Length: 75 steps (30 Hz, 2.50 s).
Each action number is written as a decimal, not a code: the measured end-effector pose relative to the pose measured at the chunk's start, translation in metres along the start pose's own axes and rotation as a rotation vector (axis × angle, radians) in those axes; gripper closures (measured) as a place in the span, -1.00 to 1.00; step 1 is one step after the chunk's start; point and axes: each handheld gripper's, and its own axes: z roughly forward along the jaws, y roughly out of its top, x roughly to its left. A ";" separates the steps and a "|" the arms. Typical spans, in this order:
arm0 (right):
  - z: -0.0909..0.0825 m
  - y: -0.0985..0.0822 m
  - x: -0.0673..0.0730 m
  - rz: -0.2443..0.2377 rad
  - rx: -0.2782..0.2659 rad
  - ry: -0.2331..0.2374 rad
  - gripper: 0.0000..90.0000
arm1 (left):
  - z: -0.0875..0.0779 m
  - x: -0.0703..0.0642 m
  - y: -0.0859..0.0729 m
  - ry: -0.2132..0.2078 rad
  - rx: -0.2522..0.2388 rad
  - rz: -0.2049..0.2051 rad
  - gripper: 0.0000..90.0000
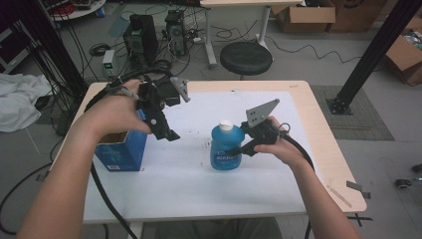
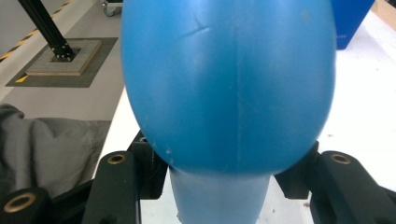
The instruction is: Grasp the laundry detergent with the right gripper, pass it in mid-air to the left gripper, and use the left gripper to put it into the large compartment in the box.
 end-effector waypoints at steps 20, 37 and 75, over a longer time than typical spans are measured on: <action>0.009 0.049 0.005 -0.042 0.031 0.041 0.03 | 0.002 -0.003 0.030 -0.029 -0.002 0.031 -0.99; 0.014 0.063 0.008 -0.055 0.028 0.044 0.03 | 0.011 -0.009 0.054 -0.053 0.015 0.053 -0.98; 0.017 0.065 0.009 -0.057 0.024 0.051 0.02 | 0.032 -0.014 0.071 -0.074 0.058 0.101 -0.66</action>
